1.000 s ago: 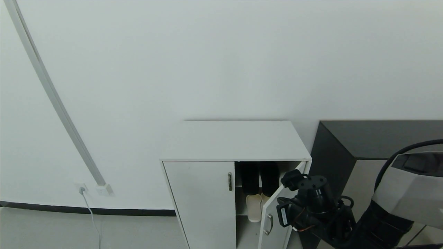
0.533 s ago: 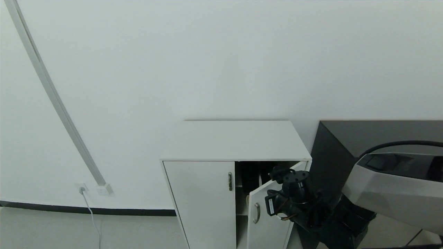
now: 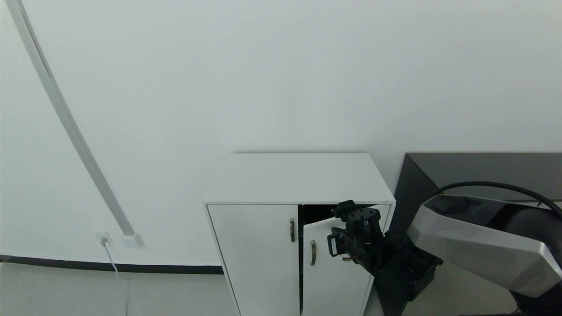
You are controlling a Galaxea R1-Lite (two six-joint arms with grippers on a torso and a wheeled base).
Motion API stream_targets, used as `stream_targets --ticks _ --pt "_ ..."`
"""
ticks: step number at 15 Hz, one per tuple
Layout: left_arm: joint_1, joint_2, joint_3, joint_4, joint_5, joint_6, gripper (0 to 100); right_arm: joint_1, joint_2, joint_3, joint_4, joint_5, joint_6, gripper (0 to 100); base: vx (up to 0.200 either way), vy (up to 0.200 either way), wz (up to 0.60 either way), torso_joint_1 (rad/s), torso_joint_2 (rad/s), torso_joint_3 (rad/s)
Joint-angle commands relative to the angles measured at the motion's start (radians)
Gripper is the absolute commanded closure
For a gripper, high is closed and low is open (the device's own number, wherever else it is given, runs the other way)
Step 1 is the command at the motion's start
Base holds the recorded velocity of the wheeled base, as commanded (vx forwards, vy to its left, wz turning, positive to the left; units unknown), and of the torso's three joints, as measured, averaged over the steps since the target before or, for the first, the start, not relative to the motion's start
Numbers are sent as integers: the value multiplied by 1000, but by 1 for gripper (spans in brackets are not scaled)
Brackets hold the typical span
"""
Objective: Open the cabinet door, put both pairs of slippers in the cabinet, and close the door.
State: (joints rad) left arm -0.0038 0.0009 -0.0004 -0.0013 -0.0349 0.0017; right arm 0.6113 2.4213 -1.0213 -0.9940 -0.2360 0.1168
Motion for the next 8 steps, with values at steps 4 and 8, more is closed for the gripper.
stream_targets --ticks 4,8 --pt "-1 1 -1 0 3 0 100 -33 88 -105 3 0 -9 100 0 0 0 0 0 0" --pt "1 1 0 0 3 0 100 -48 104 -145 18 1 -9 100 0 0 0 0 0 0"
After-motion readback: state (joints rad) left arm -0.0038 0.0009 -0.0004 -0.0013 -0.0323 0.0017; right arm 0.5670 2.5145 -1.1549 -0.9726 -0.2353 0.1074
